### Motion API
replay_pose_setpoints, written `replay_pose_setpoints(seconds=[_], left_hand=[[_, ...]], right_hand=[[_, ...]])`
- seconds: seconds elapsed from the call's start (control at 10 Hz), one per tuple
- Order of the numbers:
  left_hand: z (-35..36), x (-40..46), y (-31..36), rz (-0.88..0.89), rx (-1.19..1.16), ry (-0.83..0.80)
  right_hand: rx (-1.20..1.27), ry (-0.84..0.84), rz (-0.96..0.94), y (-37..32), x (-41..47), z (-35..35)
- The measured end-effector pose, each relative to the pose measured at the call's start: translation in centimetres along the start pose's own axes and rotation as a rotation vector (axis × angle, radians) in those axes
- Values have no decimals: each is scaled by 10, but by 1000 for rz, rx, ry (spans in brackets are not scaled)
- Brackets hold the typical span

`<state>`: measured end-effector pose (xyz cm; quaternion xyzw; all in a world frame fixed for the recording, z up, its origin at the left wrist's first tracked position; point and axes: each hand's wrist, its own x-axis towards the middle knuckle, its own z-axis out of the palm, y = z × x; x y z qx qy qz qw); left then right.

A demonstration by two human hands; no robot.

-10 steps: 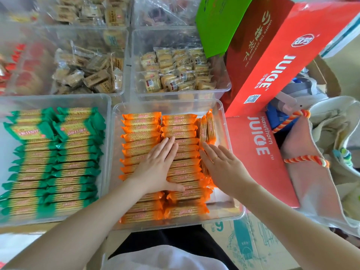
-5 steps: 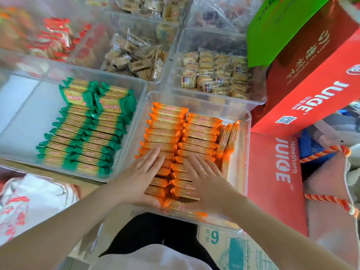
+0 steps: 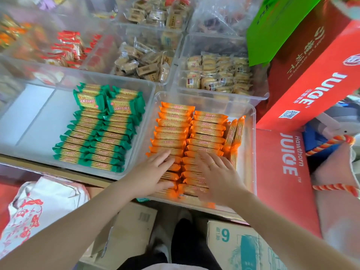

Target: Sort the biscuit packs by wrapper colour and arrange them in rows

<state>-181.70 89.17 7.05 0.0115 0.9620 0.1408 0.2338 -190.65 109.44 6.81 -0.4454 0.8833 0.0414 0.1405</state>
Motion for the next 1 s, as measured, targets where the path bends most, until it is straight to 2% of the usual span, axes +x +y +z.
replay_pose_setpoints(seconds=[0.1,0.2,0.3,0.4,0.5,0.6,0.7,0.8,1.0], left_hand=[[-3,-22,2,82,-46,86],[6,-49,-4,249,96,286],[27,-61,-19,311,167,451],[34,-65,-21,285,210,497],[35,-66,-21,267,256,540],[31,-62,-20,284,308,551],[20,-47,-22,262,369,559],[15,-36,-23,252,410,549],[23,-48,-27,280,195,638]], right_hand=[[97,9,35,-8,-12,-3],[250,62,-20,-14,-32,-6],[132,150,-127,-24,-58,5],[-7,251,-59,-27,-74,20],[-63,267,105,-32,-80,19],[-77,350,143,-27,-76,25],[-96,311,251,-24,-64,18],[-107,311,279,-18,-53,18],[-55,224,282,-33,-63,1]])
